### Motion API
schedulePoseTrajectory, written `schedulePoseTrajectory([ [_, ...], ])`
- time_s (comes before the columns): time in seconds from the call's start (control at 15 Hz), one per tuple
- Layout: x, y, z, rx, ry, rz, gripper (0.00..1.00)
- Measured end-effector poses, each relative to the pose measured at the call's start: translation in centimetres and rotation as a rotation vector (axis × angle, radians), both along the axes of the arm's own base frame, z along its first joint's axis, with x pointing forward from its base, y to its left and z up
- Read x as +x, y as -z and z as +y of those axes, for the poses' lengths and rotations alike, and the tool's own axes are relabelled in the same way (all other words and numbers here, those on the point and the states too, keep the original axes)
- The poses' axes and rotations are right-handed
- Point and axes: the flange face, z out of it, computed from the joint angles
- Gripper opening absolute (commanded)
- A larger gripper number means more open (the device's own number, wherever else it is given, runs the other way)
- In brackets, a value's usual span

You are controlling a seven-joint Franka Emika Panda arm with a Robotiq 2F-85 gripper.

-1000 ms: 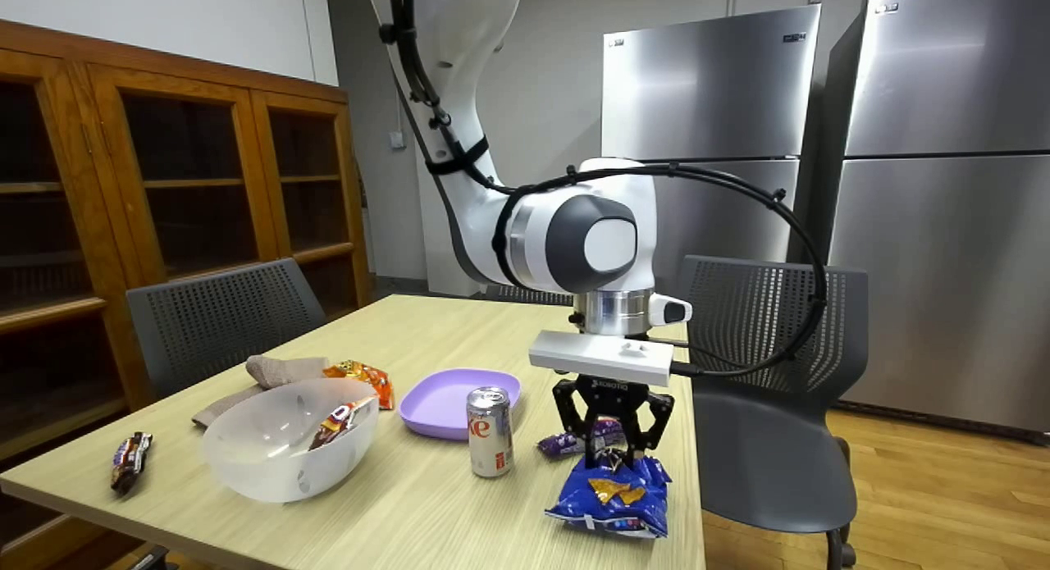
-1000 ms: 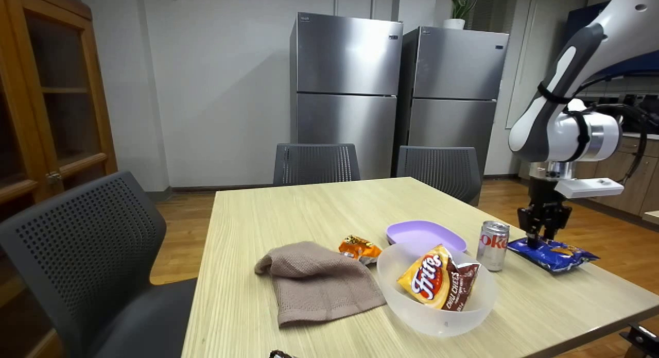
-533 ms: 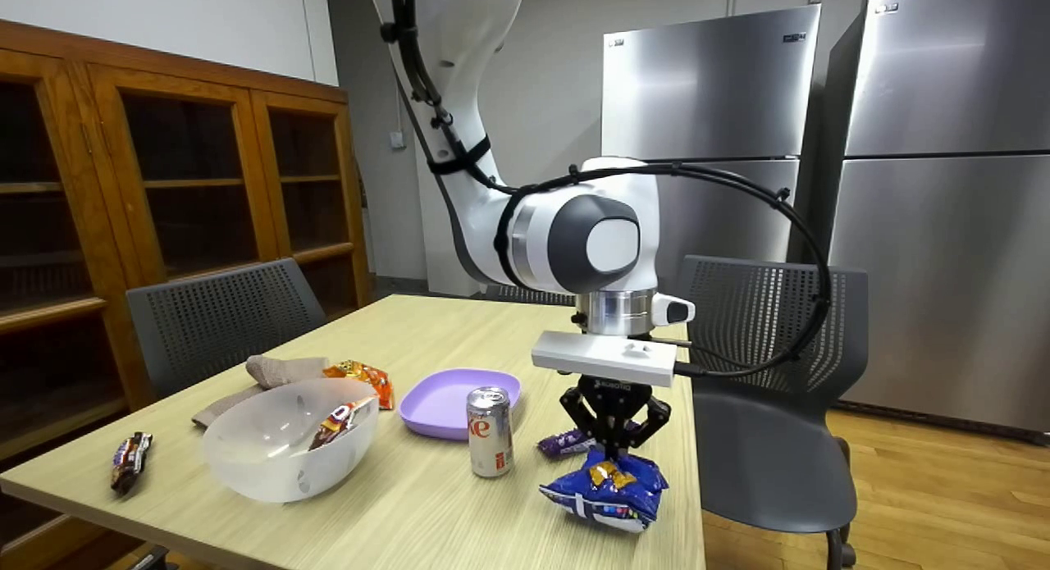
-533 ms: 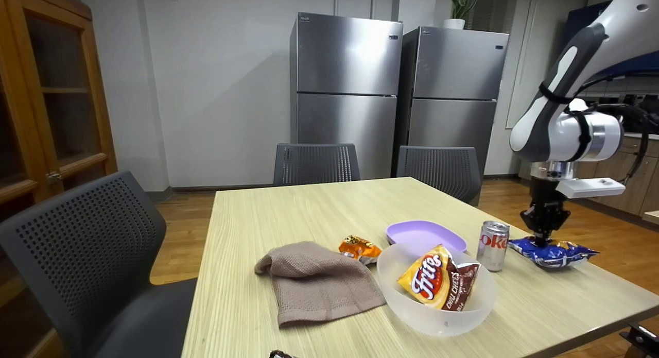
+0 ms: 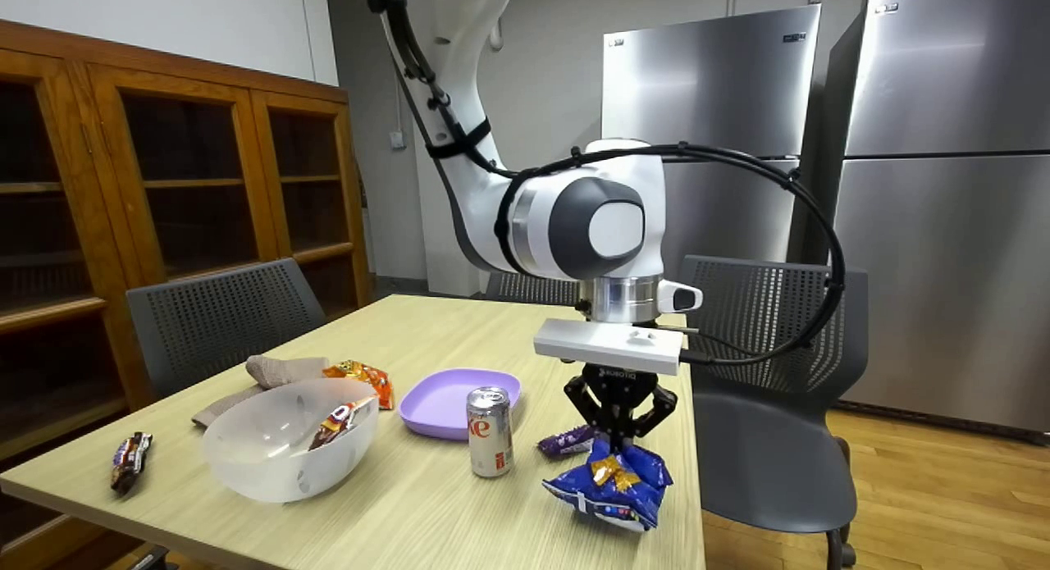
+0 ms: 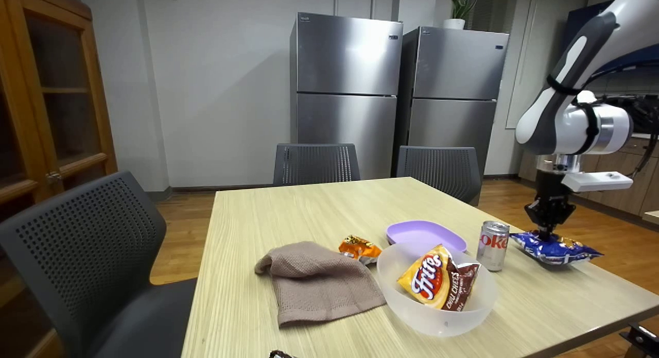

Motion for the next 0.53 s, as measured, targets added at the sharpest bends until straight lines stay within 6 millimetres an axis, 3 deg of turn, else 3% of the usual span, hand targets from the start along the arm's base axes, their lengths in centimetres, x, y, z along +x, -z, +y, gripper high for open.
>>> schedulePoseTrajectory([
  [0.53,-1.9,-7.3,0.8,0.005,0.003,-0.08,0.0],
])
